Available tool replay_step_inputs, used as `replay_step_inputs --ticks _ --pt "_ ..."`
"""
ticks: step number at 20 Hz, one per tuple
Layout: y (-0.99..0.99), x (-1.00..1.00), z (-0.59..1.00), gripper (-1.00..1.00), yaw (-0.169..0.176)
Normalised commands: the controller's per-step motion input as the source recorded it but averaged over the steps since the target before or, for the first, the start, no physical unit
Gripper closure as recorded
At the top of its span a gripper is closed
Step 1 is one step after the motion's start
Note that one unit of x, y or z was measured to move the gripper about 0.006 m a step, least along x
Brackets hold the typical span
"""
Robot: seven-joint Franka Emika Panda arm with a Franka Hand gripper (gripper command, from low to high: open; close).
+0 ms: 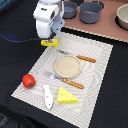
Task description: Interact with the objects in diverse but meaningful ways.
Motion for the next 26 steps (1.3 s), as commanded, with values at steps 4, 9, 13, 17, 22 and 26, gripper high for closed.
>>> replay_step_inputs --ticks 4,9,13,17,22,26 --pt "-0.42 0.14 1.00 -1.00 -0.051" --pt "-0.73 0.23 0.80 -1.00 -0.048" --pt "-0.83 0.18 0.60 -1.00 -0.024" --pt "-0.83 0.18 0.51 -1.00 -0.020" --pt "-0.82 0.20 0.25 -1.00 -0.018" --pt "-0.83 0.27 0.07 -1.00 -0.024"
